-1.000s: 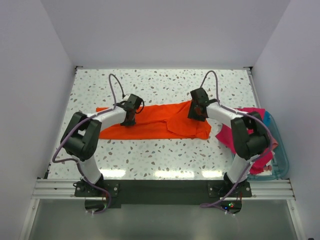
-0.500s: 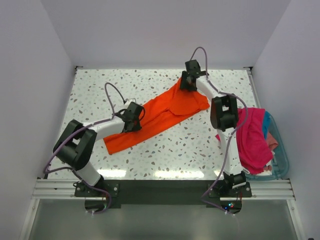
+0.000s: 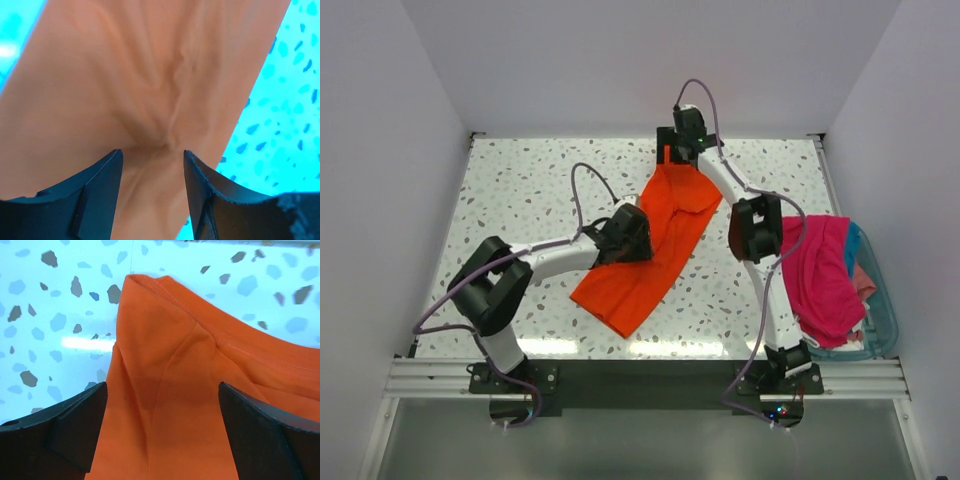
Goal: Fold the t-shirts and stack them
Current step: Fold the tshirt
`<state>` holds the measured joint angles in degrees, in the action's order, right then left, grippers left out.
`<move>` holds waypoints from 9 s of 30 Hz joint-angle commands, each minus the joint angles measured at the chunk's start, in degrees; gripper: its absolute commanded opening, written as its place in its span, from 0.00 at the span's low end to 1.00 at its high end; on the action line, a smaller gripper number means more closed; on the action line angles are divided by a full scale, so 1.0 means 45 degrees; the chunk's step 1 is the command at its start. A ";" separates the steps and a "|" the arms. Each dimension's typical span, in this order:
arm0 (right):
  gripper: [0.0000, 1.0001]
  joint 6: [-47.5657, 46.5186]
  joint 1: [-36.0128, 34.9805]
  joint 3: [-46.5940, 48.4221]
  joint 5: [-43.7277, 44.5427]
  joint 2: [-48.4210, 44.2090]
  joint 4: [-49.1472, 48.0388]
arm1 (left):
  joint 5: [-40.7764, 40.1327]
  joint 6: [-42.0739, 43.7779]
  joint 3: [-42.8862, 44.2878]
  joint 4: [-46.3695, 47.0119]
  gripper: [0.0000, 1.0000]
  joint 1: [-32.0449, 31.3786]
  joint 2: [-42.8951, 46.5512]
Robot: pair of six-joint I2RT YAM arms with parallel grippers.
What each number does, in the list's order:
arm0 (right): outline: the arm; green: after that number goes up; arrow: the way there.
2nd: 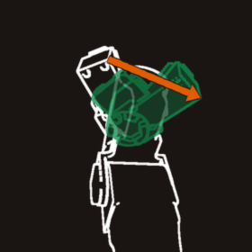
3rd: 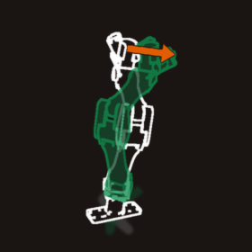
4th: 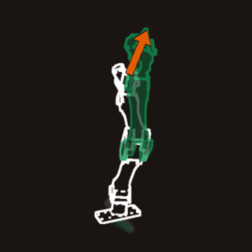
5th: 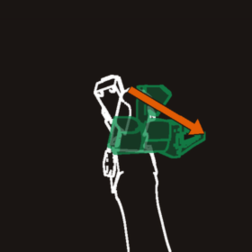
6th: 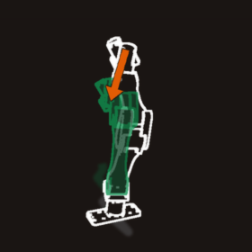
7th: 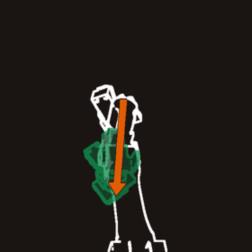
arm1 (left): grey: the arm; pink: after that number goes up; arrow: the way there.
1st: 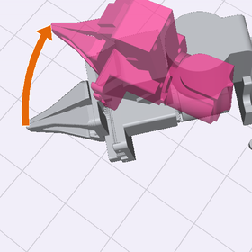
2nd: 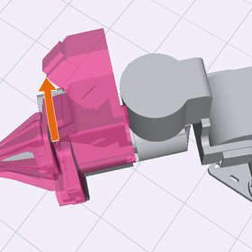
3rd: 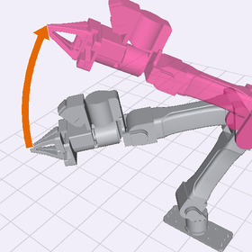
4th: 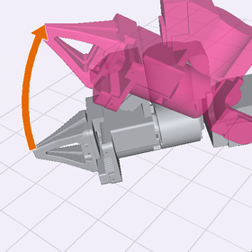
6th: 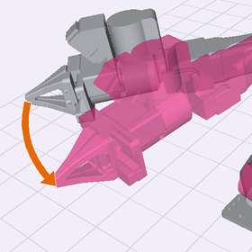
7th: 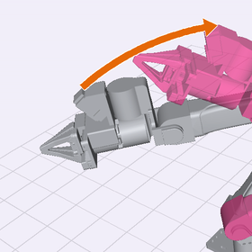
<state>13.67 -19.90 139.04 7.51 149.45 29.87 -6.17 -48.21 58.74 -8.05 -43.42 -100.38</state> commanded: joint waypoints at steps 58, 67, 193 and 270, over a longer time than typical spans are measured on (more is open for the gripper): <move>0.99 0.0270 -0.0675 -0.2638 0.2825 -0.5684 0.1741 | -0.3139 0.1143 -0.2309 -0.2330 0.63 -0.2832 0.6090; 0.81 0.4164 -0.3675 -1.5646 0.1496 -1.5209 0.0511 | -0.3004 -0.0361 -0.5005 -0.4087 0.54 -0.2812 0.9216; 0.23 0.3915 -0.1377 -1.4886 0.0247 -1.1202 -0.2458 | -0.0229 0.1904 0.1969 0.2472 0.29 0.1310 -0.0077; 0.51 0.2548 -0.1320 -1.3222 -0.3094 -0.7783 -0.2281 | -0.2827 -0.1847 -0.6706 0.1341 0.10 -0.1738 0.5841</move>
<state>26.24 -25.47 80.14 -5.80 115.44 21.65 -17.76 -57.47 27.51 -0.60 -51.05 -75.55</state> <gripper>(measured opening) 0.513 0.099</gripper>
